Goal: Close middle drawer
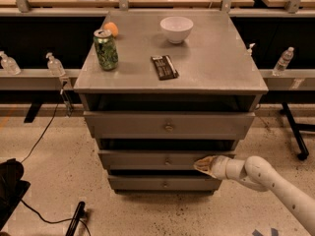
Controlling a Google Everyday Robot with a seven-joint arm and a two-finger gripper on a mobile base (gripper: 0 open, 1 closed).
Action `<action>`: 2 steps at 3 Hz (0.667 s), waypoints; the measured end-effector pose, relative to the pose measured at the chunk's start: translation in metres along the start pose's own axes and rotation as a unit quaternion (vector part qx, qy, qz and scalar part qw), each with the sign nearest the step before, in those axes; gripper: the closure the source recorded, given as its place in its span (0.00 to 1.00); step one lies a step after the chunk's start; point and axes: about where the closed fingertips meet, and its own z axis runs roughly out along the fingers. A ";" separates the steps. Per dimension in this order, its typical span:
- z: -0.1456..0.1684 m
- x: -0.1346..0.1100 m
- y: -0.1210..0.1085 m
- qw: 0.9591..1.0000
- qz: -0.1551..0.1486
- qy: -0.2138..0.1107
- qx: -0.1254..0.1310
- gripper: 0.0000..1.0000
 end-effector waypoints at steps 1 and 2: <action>0.000 0.000 -0.005 1.000 0.001 -0.003 0.010 1.00; -0.002 0.003 -0.004 1.000 0.006 -0.005 0.012 1.00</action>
Offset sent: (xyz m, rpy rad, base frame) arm 0.0597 -0.0255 0.0022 0.0569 -0.0705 -0.1517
